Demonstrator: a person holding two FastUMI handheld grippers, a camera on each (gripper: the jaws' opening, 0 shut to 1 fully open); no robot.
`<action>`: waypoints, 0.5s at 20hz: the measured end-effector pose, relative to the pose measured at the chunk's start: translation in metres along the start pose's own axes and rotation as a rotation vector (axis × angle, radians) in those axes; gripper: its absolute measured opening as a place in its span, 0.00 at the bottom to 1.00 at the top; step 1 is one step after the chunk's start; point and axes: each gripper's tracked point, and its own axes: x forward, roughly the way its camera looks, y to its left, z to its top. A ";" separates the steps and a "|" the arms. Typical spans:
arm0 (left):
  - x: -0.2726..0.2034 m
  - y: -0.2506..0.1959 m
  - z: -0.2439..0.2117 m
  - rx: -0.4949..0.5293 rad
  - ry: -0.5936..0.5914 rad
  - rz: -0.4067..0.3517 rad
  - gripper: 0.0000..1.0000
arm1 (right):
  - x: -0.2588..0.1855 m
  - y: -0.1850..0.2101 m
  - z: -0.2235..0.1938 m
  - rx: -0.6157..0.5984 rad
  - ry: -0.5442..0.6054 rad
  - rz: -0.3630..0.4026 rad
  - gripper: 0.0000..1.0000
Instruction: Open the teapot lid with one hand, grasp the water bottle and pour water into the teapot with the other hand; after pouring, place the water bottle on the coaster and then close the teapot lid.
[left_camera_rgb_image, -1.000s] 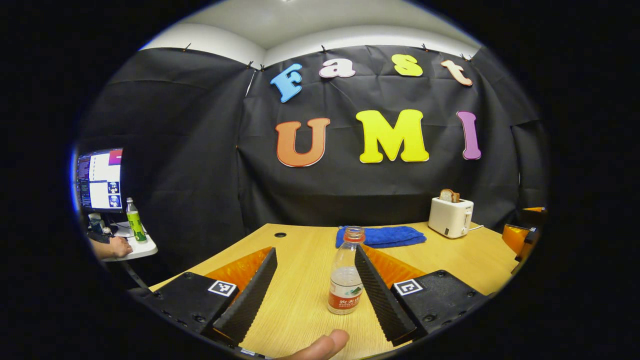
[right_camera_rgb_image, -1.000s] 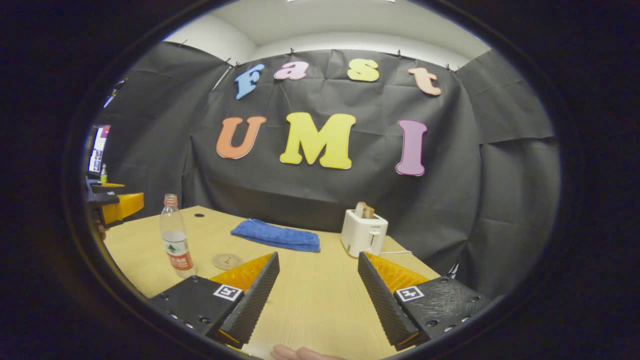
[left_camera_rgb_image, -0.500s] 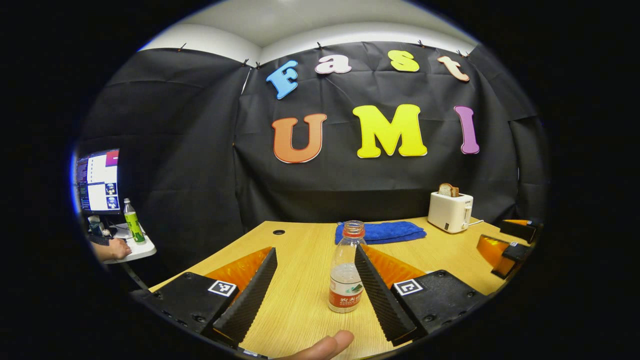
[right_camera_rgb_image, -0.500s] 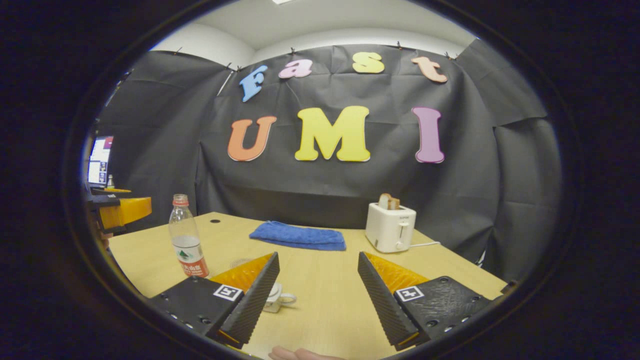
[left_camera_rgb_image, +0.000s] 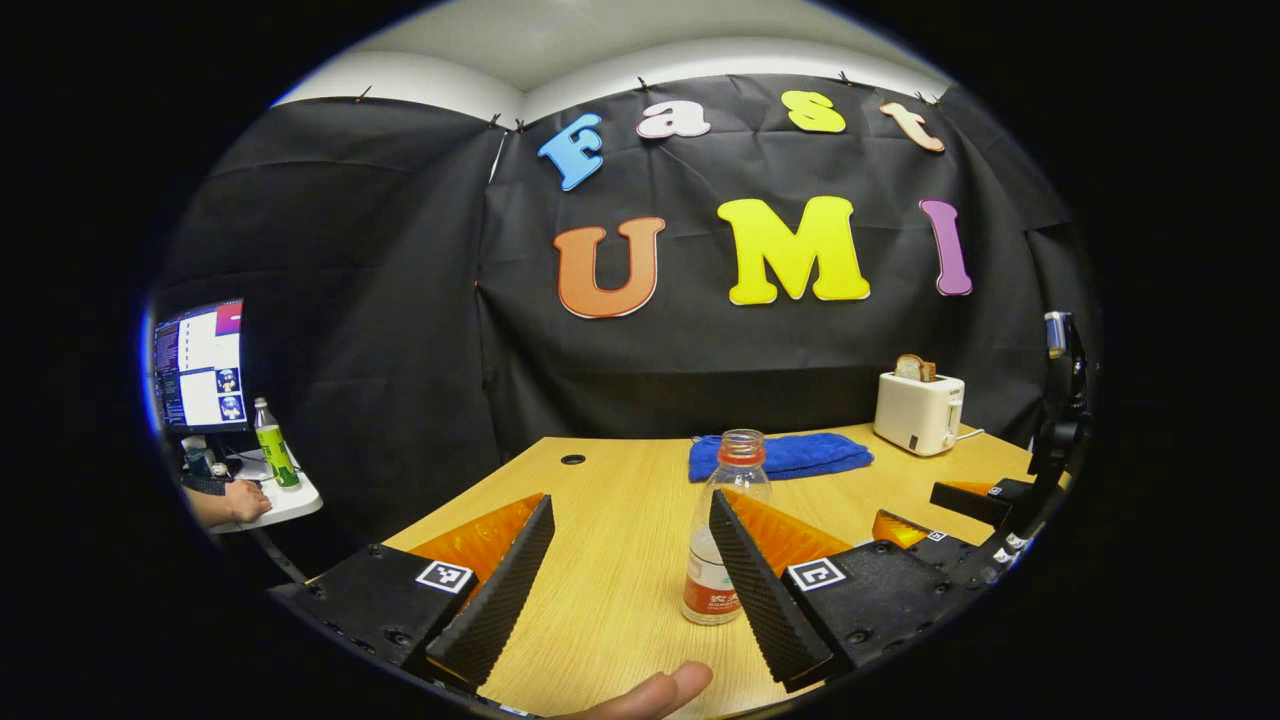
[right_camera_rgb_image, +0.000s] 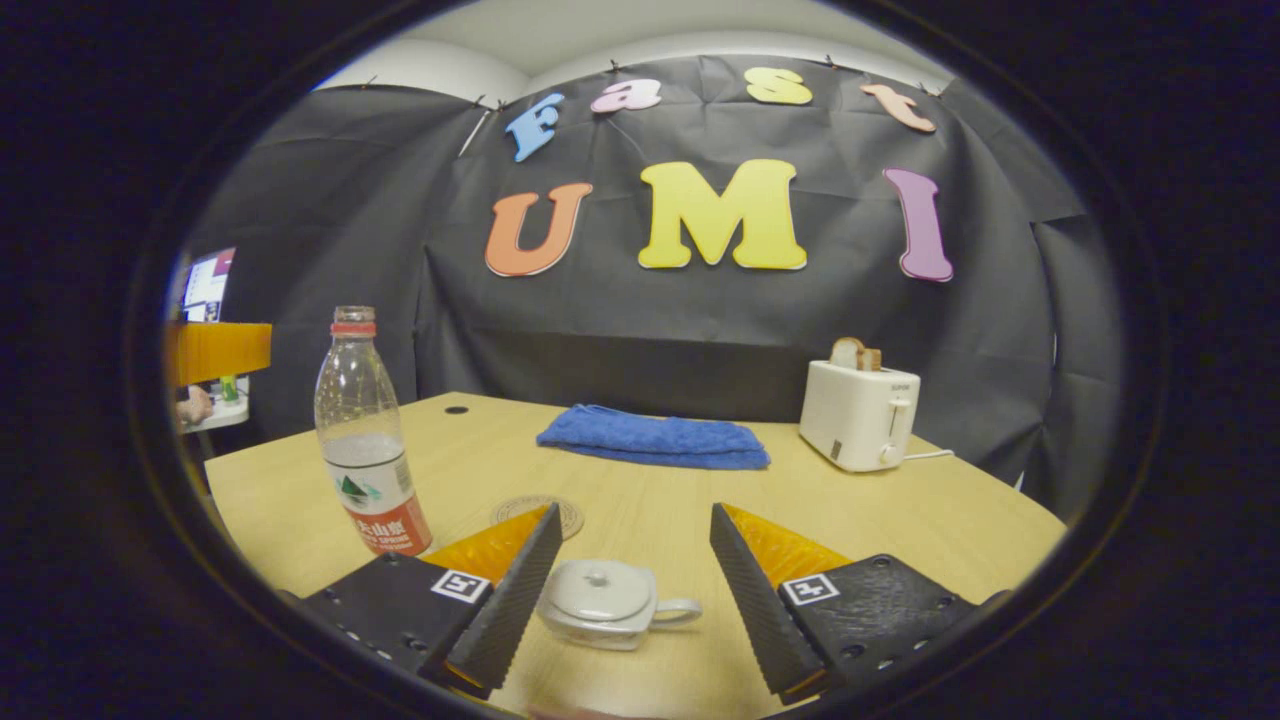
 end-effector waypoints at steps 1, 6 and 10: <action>0.002 0.002 -0.002 0.000 0.005 0.003 0.98 | 0.003 0.001 -0.002 0.002 0.002 -0.001 0.86; 0.005 0.017 -0.003 -0.009 0.008 0.023 0.98 | 0.012 0.004 -0.016 -0.002 0.022 -0.001 0.55; 0.007 0.014 -0.004 -0.019 0.018 0.013 0.98 | 0.014 0.014 -0.017 0.008 0.005 0.040 0.31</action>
